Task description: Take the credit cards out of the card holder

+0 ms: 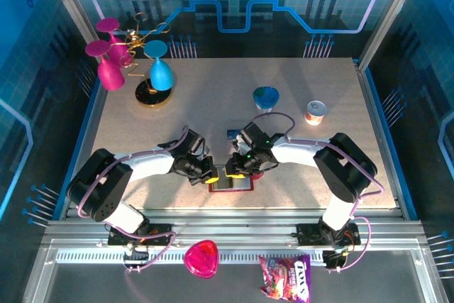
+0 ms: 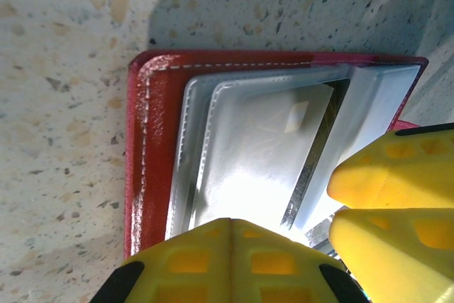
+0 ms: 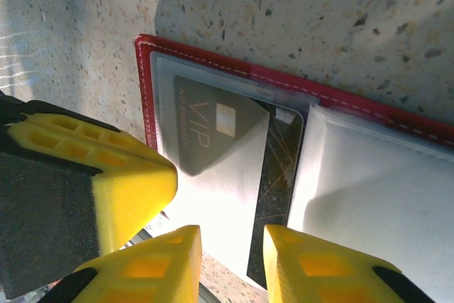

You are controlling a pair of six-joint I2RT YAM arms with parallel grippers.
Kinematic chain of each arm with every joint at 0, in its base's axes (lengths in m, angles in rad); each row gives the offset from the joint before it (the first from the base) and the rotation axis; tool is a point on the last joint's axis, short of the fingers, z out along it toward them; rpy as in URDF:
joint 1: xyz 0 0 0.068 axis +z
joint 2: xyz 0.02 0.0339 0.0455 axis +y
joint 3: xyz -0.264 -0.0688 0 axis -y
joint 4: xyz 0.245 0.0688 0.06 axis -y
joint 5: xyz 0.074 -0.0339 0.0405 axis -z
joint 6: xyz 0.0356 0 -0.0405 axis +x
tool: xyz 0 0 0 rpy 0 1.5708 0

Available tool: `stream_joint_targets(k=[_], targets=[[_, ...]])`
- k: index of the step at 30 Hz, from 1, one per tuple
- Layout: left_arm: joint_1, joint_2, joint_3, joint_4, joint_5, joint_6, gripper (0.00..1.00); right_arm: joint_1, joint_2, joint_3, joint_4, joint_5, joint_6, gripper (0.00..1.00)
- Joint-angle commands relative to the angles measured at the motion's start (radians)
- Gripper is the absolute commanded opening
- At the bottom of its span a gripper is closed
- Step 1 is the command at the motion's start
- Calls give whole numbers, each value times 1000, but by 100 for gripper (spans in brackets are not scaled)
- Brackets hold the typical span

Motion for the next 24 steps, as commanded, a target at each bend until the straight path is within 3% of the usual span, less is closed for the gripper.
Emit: stream_joint_targets(k=[1, 24], targets=[[-7, 12, 22, -39, -15, 20, 4, -6, 11, -13, 2, -13, 3, 29], [-10, 63, 25, -63, -17, 37, 4, -16, -22, -31, 26, -19, 14, 29]])
